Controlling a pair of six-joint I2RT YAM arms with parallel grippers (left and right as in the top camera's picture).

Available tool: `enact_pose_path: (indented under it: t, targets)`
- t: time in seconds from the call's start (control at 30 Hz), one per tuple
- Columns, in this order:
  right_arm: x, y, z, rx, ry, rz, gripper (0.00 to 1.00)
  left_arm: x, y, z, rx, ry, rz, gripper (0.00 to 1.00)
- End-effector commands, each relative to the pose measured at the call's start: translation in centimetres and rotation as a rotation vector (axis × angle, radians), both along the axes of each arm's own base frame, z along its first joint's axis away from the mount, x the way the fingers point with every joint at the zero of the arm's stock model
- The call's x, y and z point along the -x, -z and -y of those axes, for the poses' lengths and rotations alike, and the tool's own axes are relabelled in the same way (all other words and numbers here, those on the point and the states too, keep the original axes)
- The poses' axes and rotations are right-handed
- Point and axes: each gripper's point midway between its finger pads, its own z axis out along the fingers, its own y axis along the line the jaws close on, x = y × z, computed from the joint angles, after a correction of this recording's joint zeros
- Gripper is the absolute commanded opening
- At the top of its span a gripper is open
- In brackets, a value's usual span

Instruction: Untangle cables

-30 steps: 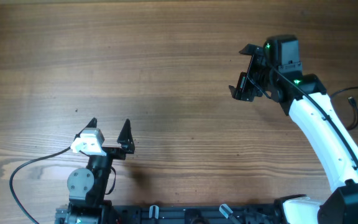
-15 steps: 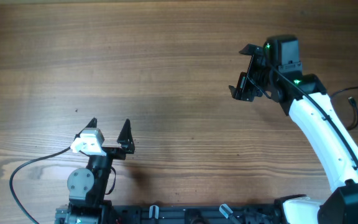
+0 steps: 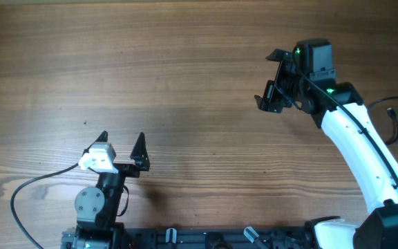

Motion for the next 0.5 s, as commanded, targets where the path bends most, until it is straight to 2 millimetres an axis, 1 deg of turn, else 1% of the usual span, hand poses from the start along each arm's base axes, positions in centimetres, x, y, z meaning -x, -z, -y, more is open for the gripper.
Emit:
enact_pose_path:
  t: [0.0,0.03,0.1,0.13,0.2,0.4,0.47]
  targets:
    - [1.0,1.8,2.1,0.117,0.060,-0.076,1.00,0.0,0.1,-0.4,0.005,-0.019,-0.001,1.00]
    - [1.8,2.5,2.8,0.160,0.059,-0.112,1.00,0.0,0.1,-0.4,0.005,-0.019,-0.001,1.00]
    - [2.8,3.5,4.2,0.273,0.028,-0.140,1.00,0.0,0.1,-0.4,0.005,-0.019,0.000,1.00]
    - [2.8,3.7,5.6,0.408,-0.039,-0.111,1.00,0.0,0.1,-0.4,0.005,-0.019,-0.001,1.00]
    - [2.6,3.7,6.1,0.468,-0.073,-0.094,1.00,0.0,0.1,-0.4,0.005,-0.019,-0.001,1.00]
    - [2.5,3.6,6.9,0.558,-0.138,-0.071,1.00,0.0,0.1,-0.4,0.005,-0.019,-0.001,1.00]
    - [2.4,3.6,7.4,0.662,-0.247,-0.045,1.00,0.0,0.1,-0.4,0.005,-0.019,-0.001,1.00]
